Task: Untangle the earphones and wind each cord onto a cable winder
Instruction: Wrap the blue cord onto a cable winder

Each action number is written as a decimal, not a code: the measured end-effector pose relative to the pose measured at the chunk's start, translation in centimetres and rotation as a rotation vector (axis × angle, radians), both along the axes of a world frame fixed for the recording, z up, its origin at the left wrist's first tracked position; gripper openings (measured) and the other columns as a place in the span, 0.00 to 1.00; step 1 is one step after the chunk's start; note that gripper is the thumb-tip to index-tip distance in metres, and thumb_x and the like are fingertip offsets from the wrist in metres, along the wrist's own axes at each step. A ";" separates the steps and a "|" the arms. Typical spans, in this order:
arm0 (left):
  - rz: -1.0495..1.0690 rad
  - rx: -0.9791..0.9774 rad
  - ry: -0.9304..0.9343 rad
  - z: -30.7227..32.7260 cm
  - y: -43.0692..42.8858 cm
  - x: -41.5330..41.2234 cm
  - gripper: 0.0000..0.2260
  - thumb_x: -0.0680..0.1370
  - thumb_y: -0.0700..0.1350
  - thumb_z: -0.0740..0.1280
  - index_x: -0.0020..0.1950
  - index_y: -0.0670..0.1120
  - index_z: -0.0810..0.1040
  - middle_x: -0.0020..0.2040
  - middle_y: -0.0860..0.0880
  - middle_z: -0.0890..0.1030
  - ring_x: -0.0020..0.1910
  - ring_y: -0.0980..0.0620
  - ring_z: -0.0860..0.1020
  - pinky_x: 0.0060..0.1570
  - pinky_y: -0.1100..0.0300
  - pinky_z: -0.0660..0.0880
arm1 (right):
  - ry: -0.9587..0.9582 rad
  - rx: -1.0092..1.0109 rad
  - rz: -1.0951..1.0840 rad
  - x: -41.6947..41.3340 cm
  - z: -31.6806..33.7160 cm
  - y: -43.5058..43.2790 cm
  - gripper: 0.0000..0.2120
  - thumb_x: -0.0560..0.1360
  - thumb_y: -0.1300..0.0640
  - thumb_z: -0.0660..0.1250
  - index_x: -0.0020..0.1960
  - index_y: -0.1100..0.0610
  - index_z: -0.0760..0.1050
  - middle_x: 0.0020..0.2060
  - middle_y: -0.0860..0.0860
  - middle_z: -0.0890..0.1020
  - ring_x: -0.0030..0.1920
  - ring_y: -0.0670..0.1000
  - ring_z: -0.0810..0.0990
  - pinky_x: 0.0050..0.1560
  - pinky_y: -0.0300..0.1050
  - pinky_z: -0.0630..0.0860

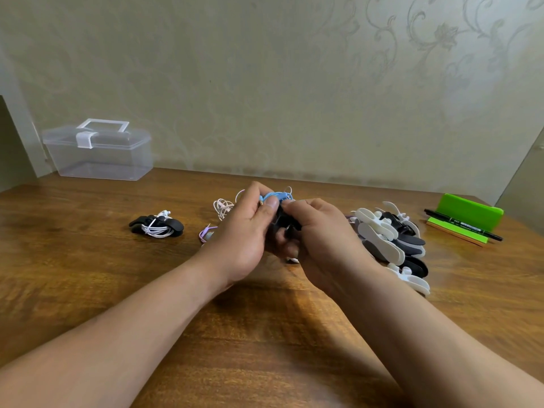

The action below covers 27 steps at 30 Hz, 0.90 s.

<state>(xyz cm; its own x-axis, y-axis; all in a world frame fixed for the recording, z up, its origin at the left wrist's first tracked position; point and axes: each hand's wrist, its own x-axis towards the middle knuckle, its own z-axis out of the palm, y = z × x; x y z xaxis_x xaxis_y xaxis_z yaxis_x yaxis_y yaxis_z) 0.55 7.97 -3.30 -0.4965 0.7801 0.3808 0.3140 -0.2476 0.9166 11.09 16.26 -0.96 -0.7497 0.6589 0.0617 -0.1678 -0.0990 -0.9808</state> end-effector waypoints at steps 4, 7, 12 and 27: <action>-0.041 0.016 0.010 0.2 -0.2 0.2 0.10 0.88 0.46 0.55 0.58 0.40 0.69 0.32 0.48 0.74 0.33 0.46 0.76 0.38 0.50 0.76 | 0.037 -0.004 -0.008 0.1 0.0 -0.4 0.08 0.85 0.62 0.59 0.51 0.64 0.74 0.24 0.57 0.74 0.20 0.51 0.65 0.28 0.46 0.57; 0.005 0.012 0.068 0.1 -0.2 0.1 0.08 0.88 0.47 0.57 0.57 0.44 0.71 0.34 0.49 0.74 0.36 0.47 0.76 0.39 0.49 0.77 | 0.089 -0.060 -0.033 -0.2 -0.2 -0.6 0.06 0.85 0.62 0.59 0.52 0.63 0.72 0.26 0.58 0.73 0.19 0.49 0.65 0.30 0.47 0.57; 0.055 0.040 0.058 -0.1 0.0 0.0 0.07 0.87 0.49 0.58 0.55 0.48 0.73 0.36 0.48 0.76 0.36 0.47 0.76 0.40 0.45 0.76 | 0.167 -0.178 -0.052 -0.3 0.0 -1.0 0.15 0.84 0.66 0.56 0.70 0.65 0.69 0.35 0.59 0.76 0.22 0.49 0.71 0.21 0.40 0.62; 0.018 -0.046 0.347 0.3 -0.8 0.4 0.03 0.87 0.48 0.60 0.57 0.52 0.73 0.39 0.40 0.78 0.34 0.44 0.76 0.38 0.40 0.76 | -0.029 -0.260 -0.044 0.2 0.4 0.5 0.17 0.84 0.67 0.53 0.65 0.66 0.78 0.34 0.57 0.77 0.22 0.45 0.69 0.17 0.35 0.59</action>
